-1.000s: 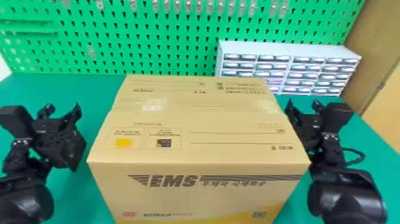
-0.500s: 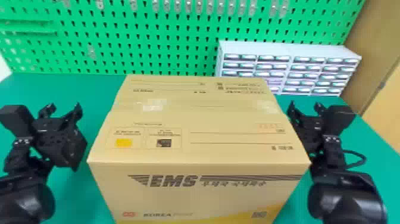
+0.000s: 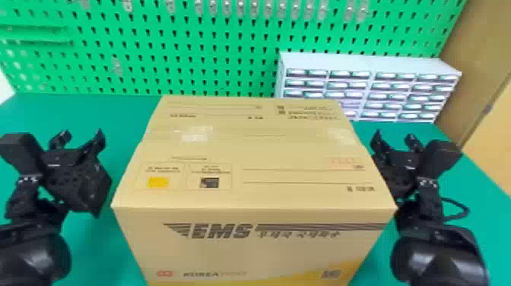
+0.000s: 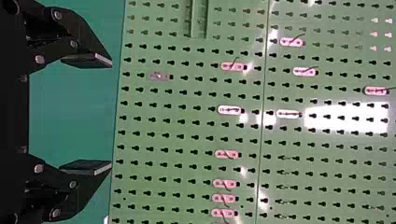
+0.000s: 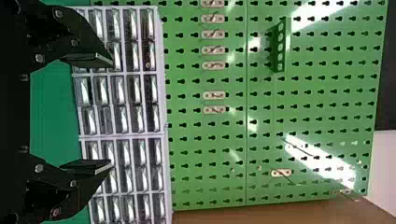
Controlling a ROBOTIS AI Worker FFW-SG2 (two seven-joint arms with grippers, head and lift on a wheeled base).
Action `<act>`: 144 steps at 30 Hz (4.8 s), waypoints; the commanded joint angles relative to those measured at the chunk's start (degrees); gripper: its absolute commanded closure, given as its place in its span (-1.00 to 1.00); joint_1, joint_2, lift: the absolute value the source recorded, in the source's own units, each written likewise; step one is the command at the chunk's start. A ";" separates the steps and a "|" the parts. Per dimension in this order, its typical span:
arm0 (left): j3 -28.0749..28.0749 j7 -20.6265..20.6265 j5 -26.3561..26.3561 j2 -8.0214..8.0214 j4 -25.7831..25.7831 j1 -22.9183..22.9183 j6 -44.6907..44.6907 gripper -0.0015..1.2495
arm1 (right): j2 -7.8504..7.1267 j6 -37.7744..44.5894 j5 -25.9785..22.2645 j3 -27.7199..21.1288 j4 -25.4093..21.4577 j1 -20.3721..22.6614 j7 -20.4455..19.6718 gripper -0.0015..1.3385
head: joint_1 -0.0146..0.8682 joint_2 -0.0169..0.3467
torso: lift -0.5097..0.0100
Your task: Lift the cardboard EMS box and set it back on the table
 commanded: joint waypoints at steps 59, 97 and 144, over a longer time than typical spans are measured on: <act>-6.28 1.06 1.39 -0.09 0.08 -0.37 -0.97 -0.23 | 3.92 -4.30 3.16 6.30 6.26 -4.19 -2.11 -0.26 | 0.57 -0.99 | 0.60; -6.98 1.06 1.21 -0.09 0.08 -0.63 -1.14 -0.23 | 3.92 -5.00 1.93 7.97 7.58 -5.34 -2.11 -0.26 | 0.57 -0.99 | 0.60; -6.71 1.23 0.16 -0.09 -5.36 -3.27 -0.09 -0.23 | 0.44 2.20 0.61 12.98 -1.91 -9.20 -2.02 -0.26 | 0.57 -0.99 | 0.60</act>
